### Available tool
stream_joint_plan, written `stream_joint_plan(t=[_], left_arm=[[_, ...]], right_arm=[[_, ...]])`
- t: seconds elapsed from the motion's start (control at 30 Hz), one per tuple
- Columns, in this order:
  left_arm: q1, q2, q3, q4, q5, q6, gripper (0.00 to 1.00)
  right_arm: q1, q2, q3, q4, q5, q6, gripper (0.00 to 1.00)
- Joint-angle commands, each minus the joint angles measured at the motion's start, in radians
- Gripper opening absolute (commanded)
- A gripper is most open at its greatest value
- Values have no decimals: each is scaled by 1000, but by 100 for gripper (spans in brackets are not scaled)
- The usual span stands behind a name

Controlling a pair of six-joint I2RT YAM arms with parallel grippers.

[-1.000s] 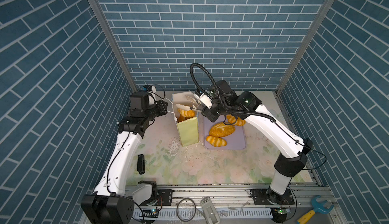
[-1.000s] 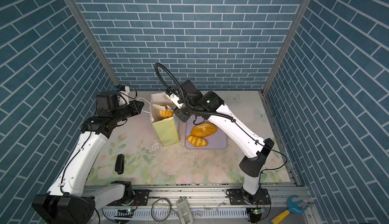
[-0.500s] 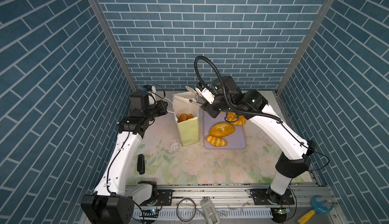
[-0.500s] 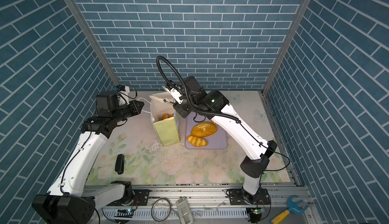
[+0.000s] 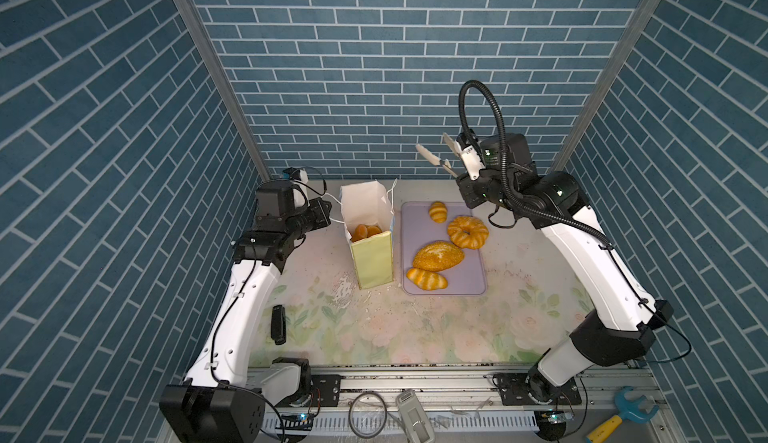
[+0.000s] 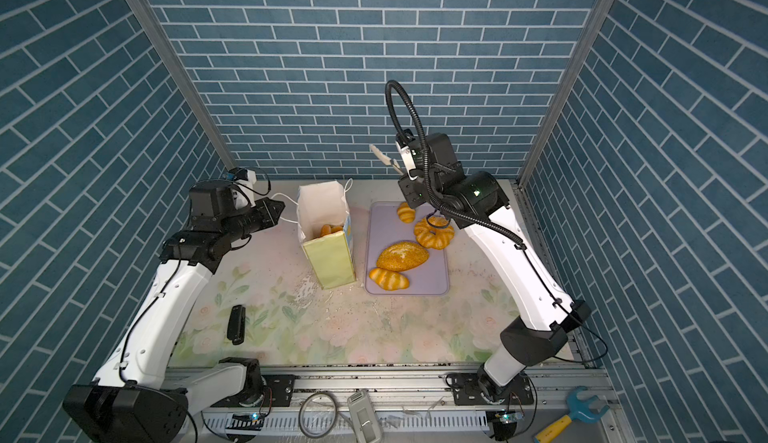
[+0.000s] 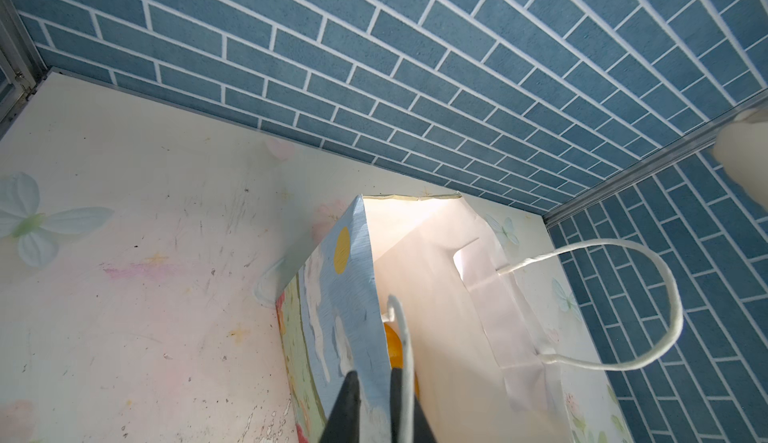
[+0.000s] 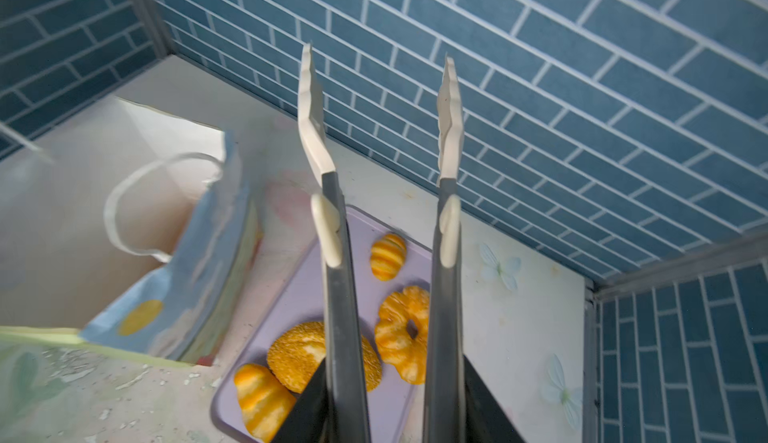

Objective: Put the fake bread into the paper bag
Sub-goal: 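Move the open tongs back over the tray to the small striped yellow roll, then close the tongs on the small striped yellow roll with the right gripper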

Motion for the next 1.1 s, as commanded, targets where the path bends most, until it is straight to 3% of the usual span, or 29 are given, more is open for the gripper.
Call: stream_joint_plan(t=[0.0,0.3,1.07], left_arm=[[-4,-4,0,14,10,1,16],[-4,-5,0,12,14,3,17],[-4,-52,-27,-11,-31,8,16]], right_arm=[[-63,-10,-116,39,-11,93,44],[-141,123,-298,141,-94,103,45],[-185,470,-208,197,-196,145,48]])
